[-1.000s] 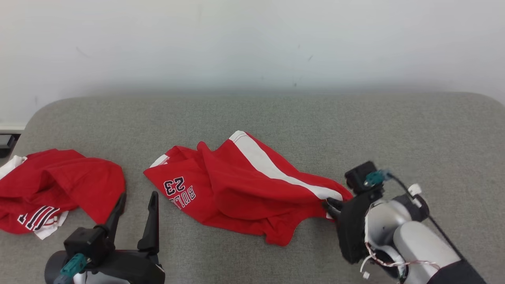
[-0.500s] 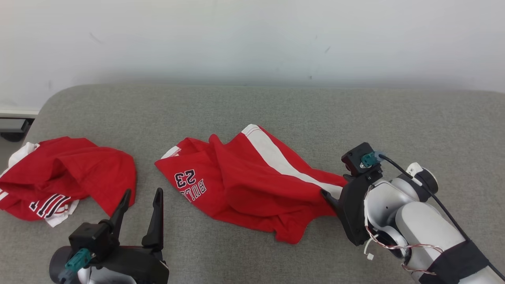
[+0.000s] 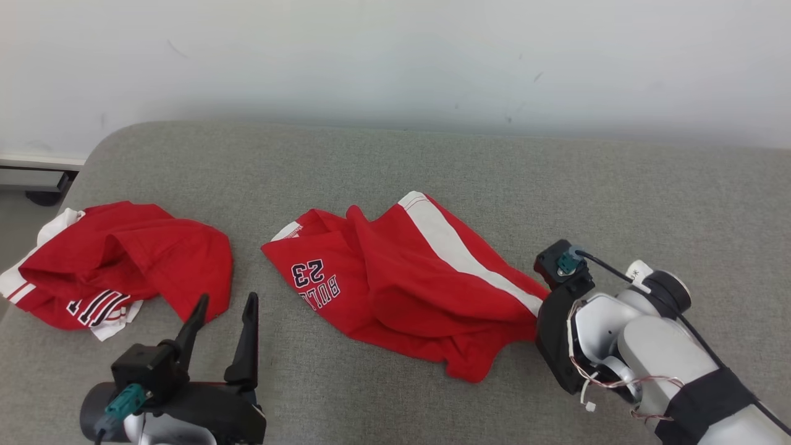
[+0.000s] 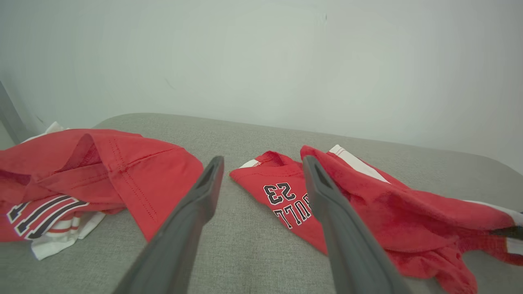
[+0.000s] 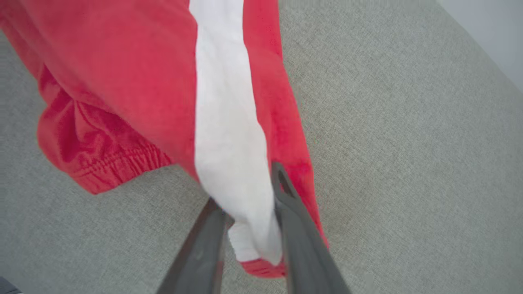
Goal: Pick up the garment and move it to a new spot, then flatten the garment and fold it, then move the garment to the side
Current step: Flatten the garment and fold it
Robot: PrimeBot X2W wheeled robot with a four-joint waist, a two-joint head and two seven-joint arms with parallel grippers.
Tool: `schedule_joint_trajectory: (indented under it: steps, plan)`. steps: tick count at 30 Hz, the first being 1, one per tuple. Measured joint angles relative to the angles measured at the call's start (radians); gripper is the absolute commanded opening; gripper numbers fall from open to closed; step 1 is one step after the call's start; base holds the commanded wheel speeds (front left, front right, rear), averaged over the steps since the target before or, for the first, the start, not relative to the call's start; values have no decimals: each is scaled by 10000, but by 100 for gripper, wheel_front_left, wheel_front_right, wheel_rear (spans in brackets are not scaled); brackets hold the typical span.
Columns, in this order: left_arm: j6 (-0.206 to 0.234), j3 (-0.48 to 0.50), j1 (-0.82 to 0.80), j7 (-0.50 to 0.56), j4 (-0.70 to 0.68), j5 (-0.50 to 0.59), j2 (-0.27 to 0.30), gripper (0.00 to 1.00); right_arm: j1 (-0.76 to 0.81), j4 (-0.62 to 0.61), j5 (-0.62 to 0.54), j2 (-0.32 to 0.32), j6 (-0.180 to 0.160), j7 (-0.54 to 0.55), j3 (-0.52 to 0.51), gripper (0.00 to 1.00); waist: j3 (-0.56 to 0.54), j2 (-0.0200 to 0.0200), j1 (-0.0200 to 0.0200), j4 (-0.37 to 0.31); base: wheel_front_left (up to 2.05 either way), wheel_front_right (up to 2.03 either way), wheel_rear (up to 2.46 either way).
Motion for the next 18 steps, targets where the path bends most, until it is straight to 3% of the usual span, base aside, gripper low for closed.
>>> schedule_joint_trajectory:
  steps: [10, 18]
  plan:
    - [4, 113, 16, -19, 77, -13, 63, 100, -892, 104, -6, 115, 165, -1137, -337, 0, -83, 1, -1, -127, 0, 0, 0]
    - [-96, -178, -11, -17, 58, -13, -111, 100, -1844, 859, -6, -464, 165, -1555, -934, 0, -54, 0, -1, -121, 0, 0, 0]
